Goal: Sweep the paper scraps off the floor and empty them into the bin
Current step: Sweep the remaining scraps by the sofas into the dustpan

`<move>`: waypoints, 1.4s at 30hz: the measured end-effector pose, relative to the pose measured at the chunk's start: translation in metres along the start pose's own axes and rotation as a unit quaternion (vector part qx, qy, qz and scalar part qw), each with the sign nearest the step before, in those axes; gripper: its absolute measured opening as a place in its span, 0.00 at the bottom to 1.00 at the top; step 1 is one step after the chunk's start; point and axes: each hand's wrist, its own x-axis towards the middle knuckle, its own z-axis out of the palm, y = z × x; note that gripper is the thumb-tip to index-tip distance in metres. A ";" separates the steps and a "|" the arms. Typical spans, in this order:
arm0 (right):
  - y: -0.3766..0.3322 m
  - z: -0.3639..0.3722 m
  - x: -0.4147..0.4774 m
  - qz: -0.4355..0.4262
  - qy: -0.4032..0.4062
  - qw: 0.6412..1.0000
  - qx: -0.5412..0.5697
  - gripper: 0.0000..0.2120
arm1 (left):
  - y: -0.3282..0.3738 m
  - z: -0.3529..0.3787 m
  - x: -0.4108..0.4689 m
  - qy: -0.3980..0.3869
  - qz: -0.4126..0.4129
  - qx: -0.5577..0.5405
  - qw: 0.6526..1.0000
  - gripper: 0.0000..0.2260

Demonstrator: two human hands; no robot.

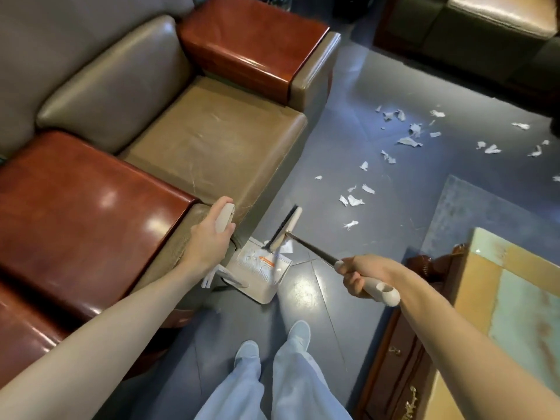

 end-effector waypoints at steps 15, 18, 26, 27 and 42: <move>0.051 0.013 -0.087 -0.117 0.104 0.972 -0.175 0.16 | -0.014 -0.009 -0.014 -0.079 0.059 0.013 0.995 0.20; 0.069 0.024 -0.067 -0.144 0.161 0.936 -0.279 0.15 | -0.011 -0.007 -0.012 -0.091 0.077 0.015 0.993 0.21; 0.118 0.040 -0.031 -0.079 0.101 0.965 -0.230 0.27 | -0.001 0.010 0.007 -0.108 0.103 0.032 0.988 0.21; 0.121 0.038 -0.033 -0.071 0.095 0.967 -0.227 0.29 | 0.002 0.011 0.010 -0.110 0.106 0.034 0.988 0.21; 0.082 0.000 -0.066 -0.092 0.158 0.918 -0.353 0.14 | 0.003 0.009 0.024 -0.123 0.119 0.054 0.984 0.20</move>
